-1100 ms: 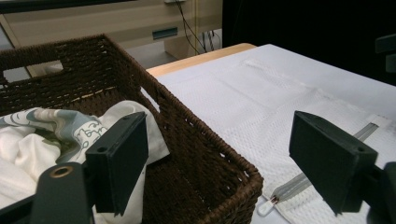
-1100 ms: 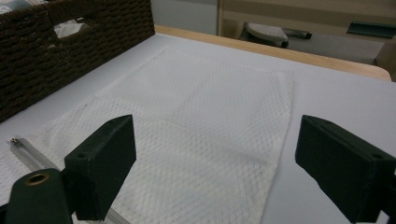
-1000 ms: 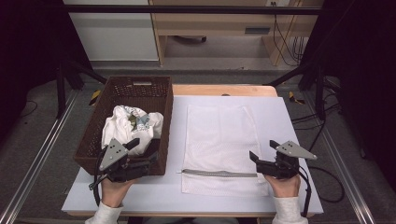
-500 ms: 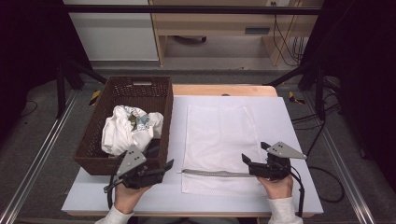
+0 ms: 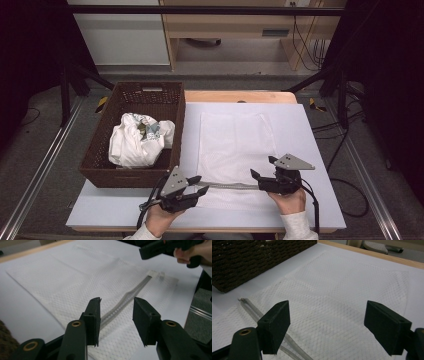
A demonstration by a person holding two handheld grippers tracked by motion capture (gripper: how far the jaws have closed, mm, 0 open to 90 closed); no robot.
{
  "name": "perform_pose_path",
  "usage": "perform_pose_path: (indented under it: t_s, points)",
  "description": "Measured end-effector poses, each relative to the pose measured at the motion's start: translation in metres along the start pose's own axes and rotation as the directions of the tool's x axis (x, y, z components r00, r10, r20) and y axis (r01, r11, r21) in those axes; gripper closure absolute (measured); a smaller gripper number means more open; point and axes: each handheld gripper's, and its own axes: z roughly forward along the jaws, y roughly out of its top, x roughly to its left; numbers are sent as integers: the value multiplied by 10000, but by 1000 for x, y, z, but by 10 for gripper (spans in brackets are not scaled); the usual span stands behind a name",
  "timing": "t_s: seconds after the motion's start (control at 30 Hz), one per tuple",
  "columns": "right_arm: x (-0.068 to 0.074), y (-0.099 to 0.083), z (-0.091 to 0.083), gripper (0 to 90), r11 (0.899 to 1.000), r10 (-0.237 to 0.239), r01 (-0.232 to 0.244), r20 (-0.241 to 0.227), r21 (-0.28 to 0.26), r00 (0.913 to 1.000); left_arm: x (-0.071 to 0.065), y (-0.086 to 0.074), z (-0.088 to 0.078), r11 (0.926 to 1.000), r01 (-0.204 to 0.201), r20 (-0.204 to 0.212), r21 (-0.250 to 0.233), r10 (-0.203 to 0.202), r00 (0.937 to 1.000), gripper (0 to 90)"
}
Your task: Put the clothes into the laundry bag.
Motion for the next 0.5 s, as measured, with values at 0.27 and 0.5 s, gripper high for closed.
perform_pose_path:
  t_s: [0.27, 0.5]
  points:
    - [6, -8, 12, 269, 9984, 19, -1, -327, 563, 9995, -7, -15, 28, 9928, -271, 453, 1164, 219, 9987, 749]
    - [19, -17, 30, 361, 9891, -323, 447, -898, 1400, 9954, -9, -25, 43, 9822, -443, 530, 1825, 352, 9980, 856]
